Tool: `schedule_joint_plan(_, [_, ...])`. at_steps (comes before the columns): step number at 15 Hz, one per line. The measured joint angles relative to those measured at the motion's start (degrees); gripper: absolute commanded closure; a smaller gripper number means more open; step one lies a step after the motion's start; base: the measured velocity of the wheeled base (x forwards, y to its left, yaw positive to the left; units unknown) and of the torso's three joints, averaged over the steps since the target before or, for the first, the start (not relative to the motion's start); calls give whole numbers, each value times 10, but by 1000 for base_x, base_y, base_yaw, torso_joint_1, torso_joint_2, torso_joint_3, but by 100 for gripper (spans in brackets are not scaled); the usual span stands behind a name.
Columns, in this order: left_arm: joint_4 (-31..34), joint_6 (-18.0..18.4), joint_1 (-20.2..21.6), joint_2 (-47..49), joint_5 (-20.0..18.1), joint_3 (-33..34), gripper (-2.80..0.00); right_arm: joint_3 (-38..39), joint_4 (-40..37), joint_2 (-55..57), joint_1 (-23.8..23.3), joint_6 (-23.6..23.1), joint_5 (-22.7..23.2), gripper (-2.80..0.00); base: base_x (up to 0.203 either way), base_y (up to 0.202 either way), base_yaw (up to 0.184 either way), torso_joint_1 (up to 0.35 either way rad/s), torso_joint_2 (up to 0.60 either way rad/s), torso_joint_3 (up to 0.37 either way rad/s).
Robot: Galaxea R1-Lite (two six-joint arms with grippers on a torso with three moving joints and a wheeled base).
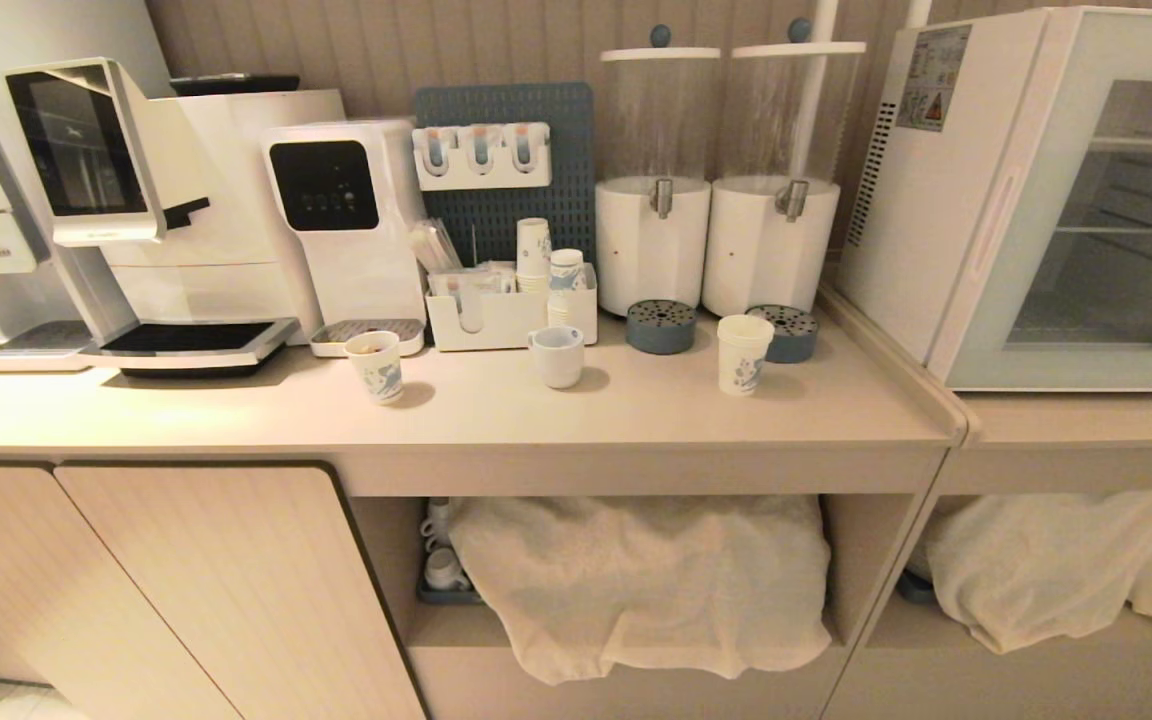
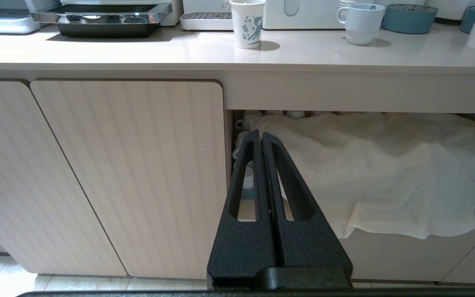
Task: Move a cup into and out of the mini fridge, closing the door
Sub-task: Open the freezer door
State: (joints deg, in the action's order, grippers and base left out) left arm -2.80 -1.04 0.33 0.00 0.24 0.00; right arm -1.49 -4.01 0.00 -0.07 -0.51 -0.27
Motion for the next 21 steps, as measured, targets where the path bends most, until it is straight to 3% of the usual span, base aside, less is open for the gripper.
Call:
schedule_joint_plan(8, [0,3,-1,0,1,0,0,0,0,0,-1,0,0,0,1,-17,0,1,1,1])
schedule_joint_plan(21, [0,3,0,0,1,0,0,0,0,0,0,0,0,0,0,-191,0,1,3,1])
